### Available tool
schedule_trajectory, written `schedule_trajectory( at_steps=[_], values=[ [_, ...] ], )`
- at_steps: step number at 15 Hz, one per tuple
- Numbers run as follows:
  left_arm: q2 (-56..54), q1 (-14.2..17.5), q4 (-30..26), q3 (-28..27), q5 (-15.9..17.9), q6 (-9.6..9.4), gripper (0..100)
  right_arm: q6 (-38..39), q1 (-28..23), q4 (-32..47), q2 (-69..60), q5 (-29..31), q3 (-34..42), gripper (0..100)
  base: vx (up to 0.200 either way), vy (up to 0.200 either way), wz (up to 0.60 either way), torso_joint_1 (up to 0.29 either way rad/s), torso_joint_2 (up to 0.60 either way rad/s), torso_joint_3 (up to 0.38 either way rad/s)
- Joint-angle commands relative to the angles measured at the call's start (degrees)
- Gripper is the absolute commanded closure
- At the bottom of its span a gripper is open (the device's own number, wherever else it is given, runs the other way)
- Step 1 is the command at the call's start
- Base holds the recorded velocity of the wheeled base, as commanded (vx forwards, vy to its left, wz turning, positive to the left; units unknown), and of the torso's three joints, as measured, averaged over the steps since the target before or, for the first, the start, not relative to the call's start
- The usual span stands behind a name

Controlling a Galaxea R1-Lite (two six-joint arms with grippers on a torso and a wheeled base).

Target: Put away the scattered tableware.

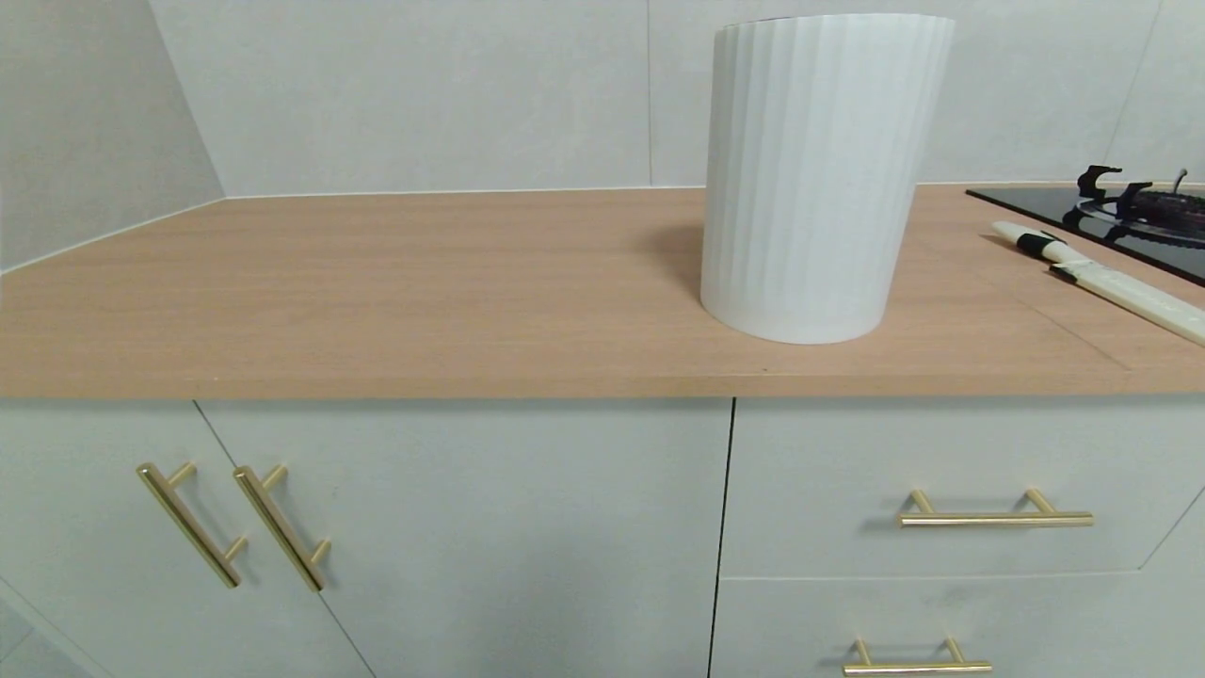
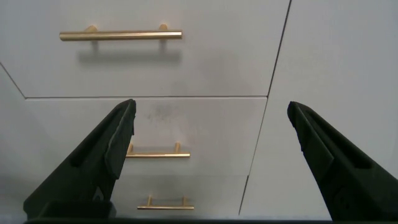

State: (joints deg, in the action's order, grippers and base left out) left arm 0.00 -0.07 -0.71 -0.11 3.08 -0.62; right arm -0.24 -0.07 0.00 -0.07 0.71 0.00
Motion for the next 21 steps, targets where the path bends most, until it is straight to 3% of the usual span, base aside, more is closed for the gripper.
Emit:
schedule_trajectory(
  at_steps=[1,9,21],
  values=[
    [0.0,0.0,0.0,0.0,0.0,0.01,0,0.0,0.0,0.0,0.1,0.0,0.0,0,0.0,0.0,0.0,0.0,0.0,0.0],
    [0.0,0.0,0.0,-0.1,0.0,0.01,0,0.0,0.0,0.0,0.1,0.0,0.0,0,0.0,0.0,0.0,0.027,-0.11,-0.114],
    [0.0,0.0,0.0,-0.1,0.0,0.01,0,0.0,0.0,0.0,0.1,0.0,0.0,0,0.0,0.0,0.0,0.181,-0.48,-0.287]
  ],
)
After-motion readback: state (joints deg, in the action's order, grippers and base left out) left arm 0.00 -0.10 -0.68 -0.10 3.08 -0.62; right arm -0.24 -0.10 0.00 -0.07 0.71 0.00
